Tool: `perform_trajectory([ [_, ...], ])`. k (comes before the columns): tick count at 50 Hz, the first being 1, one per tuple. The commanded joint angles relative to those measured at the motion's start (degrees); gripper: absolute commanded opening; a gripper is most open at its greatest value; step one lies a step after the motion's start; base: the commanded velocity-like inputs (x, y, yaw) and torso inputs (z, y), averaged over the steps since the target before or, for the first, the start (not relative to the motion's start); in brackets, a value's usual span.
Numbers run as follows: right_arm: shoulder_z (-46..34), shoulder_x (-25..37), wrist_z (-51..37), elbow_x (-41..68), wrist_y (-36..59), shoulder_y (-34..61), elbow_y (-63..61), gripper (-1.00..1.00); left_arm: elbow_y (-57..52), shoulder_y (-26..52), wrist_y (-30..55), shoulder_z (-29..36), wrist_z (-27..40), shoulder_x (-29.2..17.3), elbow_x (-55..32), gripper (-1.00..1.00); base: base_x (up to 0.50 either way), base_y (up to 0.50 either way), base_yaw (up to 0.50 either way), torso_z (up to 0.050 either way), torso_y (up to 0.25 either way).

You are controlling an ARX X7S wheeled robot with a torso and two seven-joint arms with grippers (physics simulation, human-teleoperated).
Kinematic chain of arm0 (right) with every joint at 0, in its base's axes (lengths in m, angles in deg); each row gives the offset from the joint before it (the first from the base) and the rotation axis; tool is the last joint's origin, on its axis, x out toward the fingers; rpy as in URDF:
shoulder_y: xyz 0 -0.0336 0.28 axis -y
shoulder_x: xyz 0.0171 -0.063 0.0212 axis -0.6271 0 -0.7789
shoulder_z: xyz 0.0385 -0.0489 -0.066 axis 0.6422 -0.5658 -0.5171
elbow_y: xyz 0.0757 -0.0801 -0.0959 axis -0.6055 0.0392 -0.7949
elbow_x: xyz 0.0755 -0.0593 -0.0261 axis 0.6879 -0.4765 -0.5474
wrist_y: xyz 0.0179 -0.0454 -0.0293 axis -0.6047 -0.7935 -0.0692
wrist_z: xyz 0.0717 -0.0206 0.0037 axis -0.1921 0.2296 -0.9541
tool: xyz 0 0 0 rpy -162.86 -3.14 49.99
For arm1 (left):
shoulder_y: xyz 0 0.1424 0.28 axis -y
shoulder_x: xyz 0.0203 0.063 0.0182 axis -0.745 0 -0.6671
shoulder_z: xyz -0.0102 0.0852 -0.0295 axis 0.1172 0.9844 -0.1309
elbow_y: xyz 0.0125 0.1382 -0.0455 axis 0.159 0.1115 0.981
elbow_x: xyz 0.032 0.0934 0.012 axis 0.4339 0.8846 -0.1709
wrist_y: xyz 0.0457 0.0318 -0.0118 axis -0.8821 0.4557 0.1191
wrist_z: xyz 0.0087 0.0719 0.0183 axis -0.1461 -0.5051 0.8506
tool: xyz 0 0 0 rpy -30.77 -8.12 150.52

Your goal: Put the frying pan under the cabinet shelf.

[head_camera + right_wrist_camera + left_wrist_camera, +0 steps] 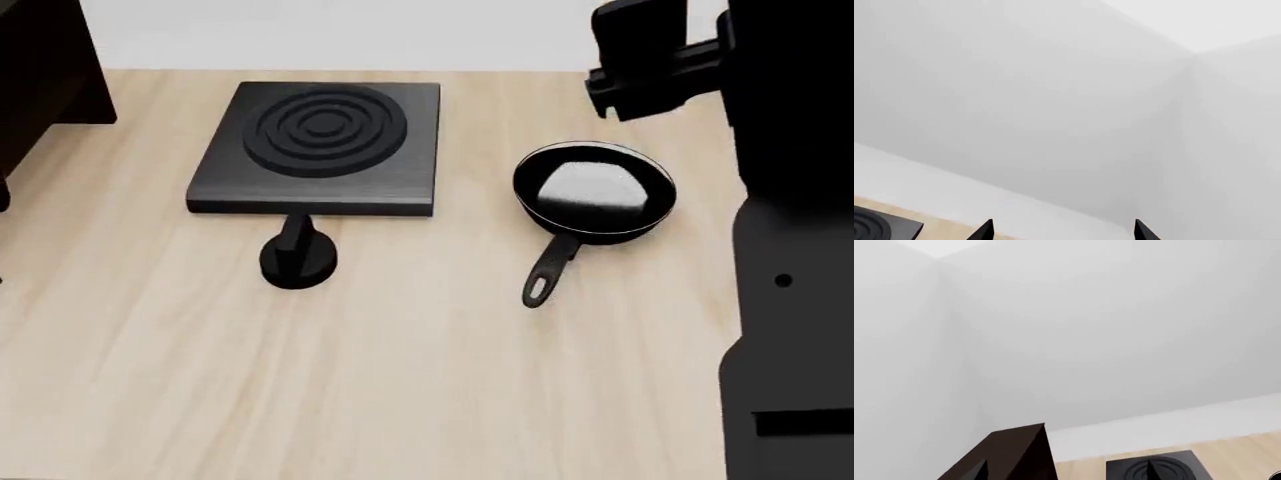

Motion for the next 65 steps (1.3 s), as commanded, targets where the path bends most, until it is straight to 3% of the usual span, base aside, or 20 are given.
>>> perform_trajectory([
  [1,-1.6,0.2,0.7,-0.1,0.4,4.6,2.3,1.0,7.1,9.8,0.5,3.4,4.5,-1.3,-5.4,1.0,0.0,0.0,0.0,0.0,0.0],
  [18,-3.6,1.8,1.5,-0.3,-0.7,5.6,1.0,1.0,7.8,9.4,-2.4,6.3,5.2,-2.7,-6.4,1.0,0.0,0.0,0.0,0.0,0.0],
  [39,-4.6,2.0,1.5,-0.3,0.9,7.1,-0.4,1.0,7.4,11.9,0.9,6.3,13.6,-2.6,-15.8,1.0,0.07,0.5,0.0,0.0,0.0],
  [65,-6.6,2.1,1.3,-0.7,1.8,8.4,-0.7,1.0,7.9,11.7,-2.4,8.1,15.9,-5.7,-19.3,1.0,0.08,0.5,0.0,0.0,0.0],
])
